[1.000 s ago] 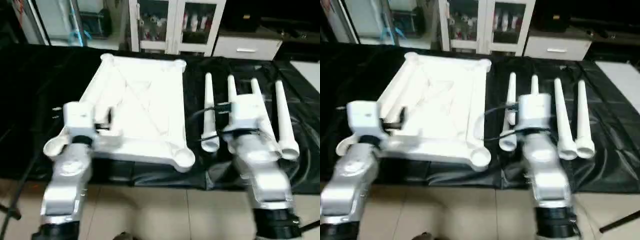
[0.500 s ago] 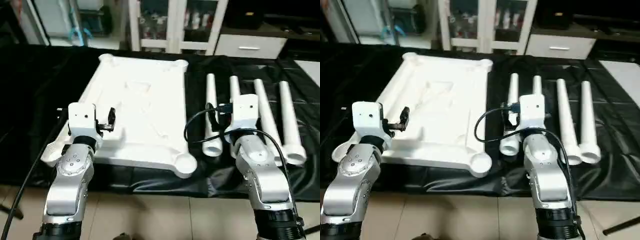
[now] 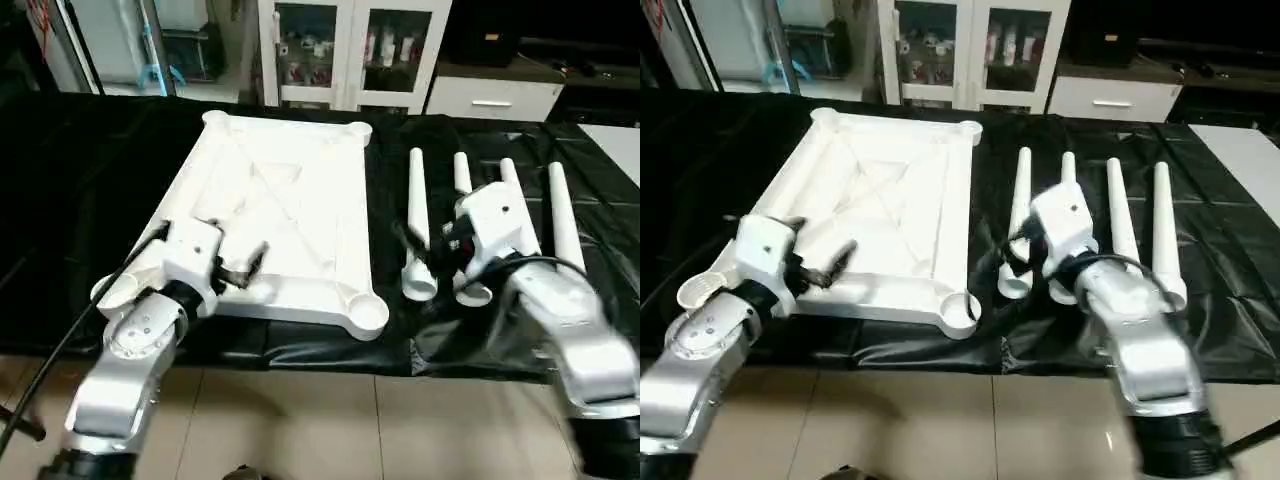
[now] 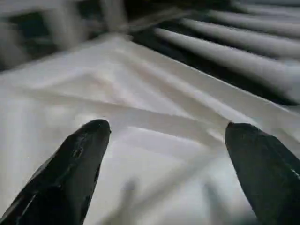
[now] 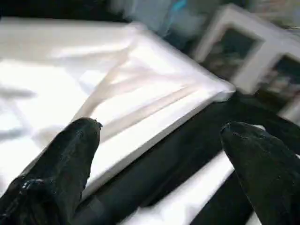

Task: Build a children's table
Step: Move to table

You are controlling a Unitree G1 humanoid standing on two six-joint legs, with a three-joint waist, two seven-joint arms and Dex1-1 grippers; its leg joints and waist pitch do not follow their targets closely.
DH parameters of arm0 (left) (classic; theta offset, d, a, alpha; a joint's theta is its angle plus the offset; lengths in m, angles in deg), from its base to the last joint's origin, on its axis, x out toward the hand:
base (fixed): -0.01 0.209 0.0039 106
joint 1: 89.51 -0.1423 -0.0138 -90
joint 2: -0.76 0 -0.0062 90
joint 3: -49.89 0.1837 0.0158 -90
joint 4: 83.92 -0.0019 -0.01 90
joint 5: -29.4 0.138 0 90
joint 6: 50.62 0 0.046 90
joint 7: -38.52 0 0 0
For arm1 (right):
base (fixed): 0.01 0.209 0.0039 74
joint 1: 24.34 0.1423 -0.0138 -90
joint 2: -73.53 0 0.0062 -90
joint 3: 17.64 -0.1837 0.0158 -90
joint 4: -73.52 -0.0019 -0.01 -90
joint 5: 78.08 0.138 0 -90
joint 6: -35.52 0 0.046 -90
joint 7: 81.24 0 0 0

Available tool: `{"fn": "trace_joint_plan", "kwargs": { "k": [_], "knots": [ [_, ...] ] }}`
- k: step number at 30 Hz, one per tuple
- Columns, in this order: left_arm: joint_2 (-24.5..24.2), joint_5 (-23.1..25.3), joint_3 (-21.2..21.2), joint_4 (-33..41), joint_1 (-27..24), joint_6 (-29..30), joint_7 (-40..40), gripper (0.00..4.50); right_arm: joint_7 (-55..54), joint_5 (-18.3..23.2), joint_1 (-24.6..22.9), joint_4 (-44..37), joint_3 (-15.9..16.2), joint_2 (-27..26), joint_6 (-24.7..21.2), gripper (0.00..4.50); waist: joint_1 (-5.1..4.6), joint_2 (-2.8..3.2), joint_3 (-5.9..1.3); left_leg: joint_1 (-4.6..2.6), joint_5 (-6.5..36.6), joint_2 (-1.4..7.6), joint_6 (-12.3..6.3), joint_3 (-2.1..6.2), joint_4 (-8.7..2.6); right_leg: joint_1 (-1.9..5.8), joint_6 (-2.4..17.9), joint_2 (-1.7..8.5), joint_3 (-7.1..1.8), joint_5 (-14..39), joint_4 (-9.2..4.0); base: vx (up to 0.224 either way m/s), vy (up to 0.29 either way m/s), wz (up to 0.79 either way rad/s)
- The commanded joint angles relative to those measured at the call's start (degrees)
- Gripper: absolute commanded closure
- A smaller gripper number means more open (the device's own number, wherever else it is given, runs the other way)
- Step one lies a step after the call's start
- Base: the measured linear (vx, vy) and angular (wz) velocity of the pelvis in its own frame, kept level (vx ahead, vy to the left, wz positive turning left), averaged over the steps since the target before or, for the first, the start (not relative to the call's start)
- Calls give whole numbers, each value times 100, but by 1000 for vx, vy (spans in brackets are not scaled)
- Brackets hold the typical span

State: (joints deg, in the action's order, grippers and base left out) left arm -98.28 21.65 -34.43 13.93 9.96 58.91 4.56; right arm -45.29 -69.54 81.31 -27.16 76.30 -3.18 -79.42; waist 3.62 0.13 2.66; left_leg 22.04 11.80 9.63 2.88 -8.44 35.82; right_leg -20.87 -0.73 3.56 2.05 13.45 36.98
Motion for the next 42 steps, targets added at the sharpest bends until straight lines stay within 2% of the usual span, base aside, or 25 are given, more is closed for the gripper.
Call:
{"fn": "trace_joint_plan", "kwargs": {
  "k": [1,3,5,8,9,11,12,14,16,17,19,22,23,24,25,26,27,30,33,35,39,42],
  "knots": [
    [-285,-79,283,-153,148,81,-837,9,638,209,-48,-132,75,255,-104,0,5,8,-262,-118,1377,308,86,86,-563,80,873,436,-271,1069,-533,0,0,0],
    [-436,-98,387,-222,214,67,-1127,9,872,318,-75,-163,100,380,-158,0,5,13,-276,-115,1312,310,46,80,-568,91,944,429,-257,921,-521,0,0,0],
    [-807,107,773,-691,591,-176,-1879,9,1586,597,-213,-356,312,823,-325,0,30,40,-297,-148,1241,322,-13,64,-554,82,1046,411,-258,594,-490,0,0,0],
    [-884,239,938,-988,812,-304,-2167,36,1748,638,-234,-437,409,917,-379,0,14,18,-303,-107,1034,323,-66,60,-555,119,1165,423,-246,235,-462,0,0,0],
    [-891,357,1080,-1323,1053,-487,-2316,45,1829,663,-241,-505,490,965,-409,0,16,43,-306,-128,1026,324,-75,56,-549,110,1208,422,-246,204,-464,0,0,0],
    [-833,408,1200,-1739,1353,-642,-2511,56,1888,678,-251,-605,578,991,-458,0,27,56,-311,-157,1073,323,-45,39,-540,99,1258,420,-253,177,-466,0,0,0],
    [-826,426,1244,-1851,1436,-658,-2600,68,1902,702,-256,-645,586,986,-493,0,26,82,-318,-139,1049,328,-15,50,-550,127,1300,435,-252,82,-441,0,0,0],
    [-840,428,1350,-2052,1598,-636,-2820,85,1926,720,-267,-695,601,1003,-532,0,19,78,-323,-143,1032,338,-5,47,-547,130,1383,436,-248,-85,-431,0,0,0],
    [-851,404,1449,-2210,1731,-621,-3045,92,1926,713,-280,-714,620,1026,-535,0,21,86,-330,-150,1033,336,4,41,-539,129,1420,439,-252,-125,-422,0,0,0],
    [-854,403,1480,-2280,1780,-628,-3130,113,1932,713,-279,-719,625,1034,-544,0,21,110,-321,-157,1129,344,28,37,-546,125,1473,449,-255,-63,-437,0,0,0],
    [-840,421,1549,-2471,1903,-626,-3338,126,1962,734,-306,-773,628,1054,-599,0,21,88,-320,-155,1146,343,25,36,-545,137,1497,453,-258,-33,-435,0,0,0],
    [-848,376,1617,-2647,2040,-532,-3645,136,2004,768,-349,-869,639,1104,-670,0,31,95,-307,-161,1185,356,22,34,-556,134,1525,463,-263,114,-445,0,0,0],
    [-845,395,1628,-2719,2084,-573,-3676,164,2001,766,-355,-886,647,1120,-682,0,33,97,-312,-163,1158,358,25,33,-550,134,1544,466,-264,90,-439,0,0,0],
    [-817,454,1629,-2854,2151,-682,-3642,164,1996,759,-362,-897,661,1136,-692,0,43,222,-315,-171,1189,357,65,48,-545,122,1555,468,-264,73,-423,0,0,0],
    [-807,475,1630,-2909,2177,-717,-3627,168,1995,755,-365,-901,668,1141,-693,0,25,174,-301,-171,1276,357,72,33,-558,115,1544,449,-261,116,-464,0,0,0],
    [-793,503,1632,-2980,2211,-761,-3607,168,1994,750,-368,-905,677,1148,-696,0,26,134,-310,-171,1307,351,78,34,-552,140,1554,451,-263,114,-448,0,0,0],
    [-814,653,1696,-3215,2306,-902,-3600,174,2016,769,-384,-930,704,1151,-728,0,29,119,-307,-162,1257,354,50,28,-551,144,1560,464,-270,106,-452,0,0,0],
    [-878,768,1765,-3360,2353,-996,-3670,214,2055,804,-396,-956,707,1150,-773,0,45,134,-315,-156,1120,367,0,33,-545,150,1538,476,-275,57,-448,0,0,0],
    [-890,804,1725,-3462,2375,-1121,-3672,251,2097,827,-392,-978,706,1175,-807,0,43,136,-313,-159,1155,375,10,29,-552,141,1563,477,-269,70,-440,0,0,0],
    [-858,804,1682,-3539,2410,-1189,-3632,262,2110,851,-378,-992,711,1182,-832,0,36,121,-309,-158,1170,376,0,27,-554,142,1570,477,-271,69,-443,0,0,0],
    [-812,896,1707,-3777,2536,-1369,-3603,304,2121,836,-334,-953,752,1187,-809,0,51,129,-306,-172,1191,373,5,15,-548,121,1577,477,-278,142,-454,0,0,0],
    [-747,934,1687,-3898,2609,-1437,-3557,316,2119,829,-295,-929,760,1178,-809,0,77,120,-306,-169,1169,387,21,15,-553,129,1562,494,-283,164,-450,0,0,0]
  ]
}}
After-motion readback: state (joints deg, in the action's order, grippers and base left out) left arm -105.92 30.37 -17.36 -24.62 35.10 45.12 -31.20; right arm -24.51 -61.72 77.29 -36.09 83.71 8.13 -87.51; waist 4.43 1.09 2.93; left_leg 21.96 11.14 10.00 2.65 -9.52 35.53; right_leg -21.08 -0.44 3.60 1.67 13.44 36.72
